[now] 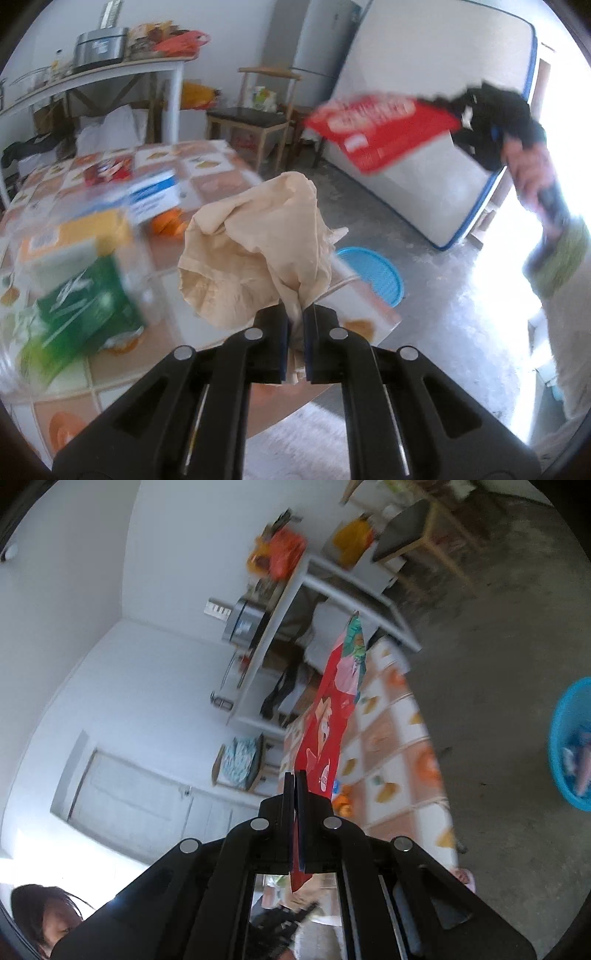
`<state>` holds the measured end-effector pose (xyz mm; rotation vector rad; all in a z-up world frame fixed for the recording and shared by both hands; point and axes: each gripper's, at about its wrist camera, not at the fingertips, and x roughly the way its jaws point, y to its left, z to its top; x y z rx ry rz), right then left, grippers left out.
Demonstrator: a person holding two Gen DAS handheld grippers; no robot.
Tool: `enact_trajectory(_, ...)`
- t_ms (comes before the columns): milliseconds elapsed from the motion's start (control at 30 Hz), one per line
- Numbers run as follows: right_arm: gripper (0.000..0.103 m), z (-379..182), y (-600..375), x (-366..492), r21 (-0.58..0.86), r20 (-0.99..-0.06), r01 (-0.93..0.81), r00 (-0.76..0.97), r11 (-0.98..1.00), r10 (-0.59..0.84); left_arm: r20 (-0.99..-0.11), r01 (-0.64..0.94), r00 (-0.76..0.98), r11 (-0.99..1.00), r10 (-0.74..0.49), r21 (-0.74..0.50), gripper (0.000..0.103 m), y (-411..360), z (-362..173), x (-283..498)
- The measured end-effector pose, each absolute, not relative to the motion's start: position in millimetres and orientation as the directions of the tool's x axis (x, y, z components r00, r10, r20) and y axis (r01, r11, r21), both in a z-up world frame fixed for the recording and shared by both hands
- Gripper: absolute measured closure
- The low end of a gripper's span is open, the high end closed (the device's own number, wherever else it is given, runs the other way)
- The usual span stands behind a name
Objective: Collect trash
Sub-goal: 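Carry the rag and red packet over the blue wastebasket with both grippers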
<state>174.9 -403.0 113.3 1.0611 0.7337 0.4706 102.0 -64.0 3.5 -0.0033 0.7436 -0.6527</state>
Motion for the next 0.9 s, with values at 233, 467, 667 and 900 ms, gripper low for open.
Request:
enact_trajectory(233,0.101,81.6,-469.9,114.2,0.88,-0.376,0.112,0.758,0.461,0.533,-0.639,0.663,0.441,0.708,-0.63,-0.241,0.098,-136.4,26.6,132.3)
enact_trajectory(467,0.101,33.1,-514.4,82.9,0.833,-0.482,0.264,0.776,0.485,0.406,-0.715,0.716,0.176,0.586,-0.676,-0.378,0.098,-246.1,14.3,190.5)
enact_trajectory(667,0.101,-32.1,-541.1,79.4,0.799,-0.572,0.4,0.737,0.45,0.361,-0.798,0.662,-0.021,0.59,-0.602,-0.462,0.098,-335.5,-40.7,243.1)
enact_trajectory(900,0.101,-95.6,-561.0,93.0,0.773,-0.626,0.503,0.704,0.388,0.335,-0.866,0.638,-0.101,0.636,-0.489,-0.434,0.098,-409.7,-103.7,274.5)
